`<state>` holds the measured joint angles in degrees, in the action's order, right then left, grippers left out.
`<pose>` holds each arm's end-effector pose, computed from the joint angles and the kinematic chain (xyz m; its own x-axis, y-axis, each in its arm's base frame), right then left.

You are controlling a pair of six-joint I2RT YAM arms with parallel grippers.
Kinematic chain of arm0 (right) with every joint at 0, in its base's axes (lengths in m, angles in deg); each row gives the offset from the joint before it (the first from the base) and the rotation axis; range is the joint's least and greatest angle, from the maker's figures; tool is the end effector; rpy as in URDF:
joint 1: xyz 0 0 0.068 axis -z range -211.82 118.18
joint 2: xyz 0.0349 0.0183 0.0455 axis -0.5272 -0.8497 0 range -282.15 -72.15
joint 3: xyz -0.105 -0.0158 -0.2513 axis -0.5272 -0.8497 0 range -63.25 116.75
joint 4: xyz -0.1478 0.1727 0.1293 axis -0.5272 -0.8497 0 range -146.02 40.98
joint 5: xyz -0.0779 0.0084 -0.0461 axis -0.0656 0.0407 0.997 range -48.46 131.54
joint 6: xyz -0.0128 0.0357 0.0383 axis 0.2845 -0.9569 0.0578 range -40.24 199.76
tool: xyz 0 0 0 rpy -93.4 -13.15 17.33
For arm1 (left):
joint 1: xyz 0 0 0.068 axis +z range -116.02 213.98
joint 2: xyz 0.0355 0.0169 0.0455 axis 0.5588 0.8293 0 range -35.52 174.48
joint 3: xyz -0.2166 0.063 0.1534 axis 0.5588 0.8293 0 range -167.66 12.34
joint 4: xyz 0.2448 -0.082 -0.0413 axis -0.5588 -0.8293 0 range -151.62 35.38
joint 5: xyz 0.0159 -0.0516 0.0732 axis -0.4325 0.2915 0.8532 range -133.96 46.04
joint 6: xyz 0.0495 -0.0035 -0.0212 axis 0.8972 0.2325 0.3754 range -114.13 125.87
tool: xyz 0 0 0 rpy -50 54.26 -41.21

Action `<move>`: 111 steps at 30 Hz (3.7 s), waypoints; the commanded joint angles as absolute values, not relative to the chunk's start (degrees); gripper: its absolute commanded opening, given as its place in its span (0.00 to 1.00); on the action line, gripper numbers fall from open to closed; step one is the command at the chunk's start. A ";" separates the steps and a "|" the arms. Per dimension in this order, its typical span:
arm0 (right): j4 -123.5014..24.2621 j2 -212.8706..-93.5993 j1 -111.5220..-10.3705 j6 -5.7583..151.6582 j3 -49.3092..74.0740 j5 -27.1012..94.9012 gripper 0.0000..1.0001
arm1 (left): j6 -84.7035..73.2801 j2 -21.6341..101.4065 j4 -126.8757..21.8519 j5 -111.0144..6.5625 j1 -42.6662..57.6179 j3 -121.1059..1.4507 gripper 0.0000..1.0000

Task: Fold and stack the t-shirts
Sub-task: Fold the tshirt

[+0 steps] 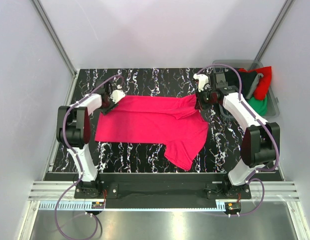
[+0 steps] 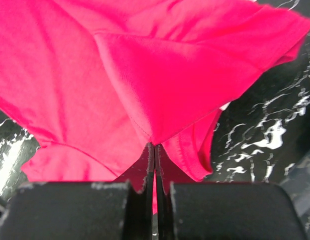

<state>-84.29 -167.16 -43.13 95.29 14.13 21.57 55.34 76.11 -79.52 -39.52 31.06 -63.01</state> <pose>0.3502 0.0825 0.2739 -0.6501 -0.3866 -0.6542 -0.5816 0.8072 0.1009 0.4028 -0.0178 0.1663 -0.5584 0.7872 -0.2618 0.6737 0.6145 0.4105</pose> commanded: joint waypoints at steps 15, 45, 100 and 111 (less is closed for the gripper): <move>-81.63 -165.40 -43.60 94.18 10.57 18.78 0.00 | 44.11 77.86 -86.25 -40.98 29.93 -75.90 0.45; -79.26 -170.15 -42.28 92.16 13.74 21.50 0.00 | 42.70 80.23 -89.42 -42.47 29.93 -69.31 0.13; -77.15 -179.64 -48.60 140.13 16.11 16.76 0.48 | 41.38 81.29 -89.24 -40.89 29.93 -69.05 0.11; -75.39 -180.87 -51.42 156.57 12.60 12.10 0.49 | 41.73 81.64 -89.24 -40.36 29.93 -68.43 0.11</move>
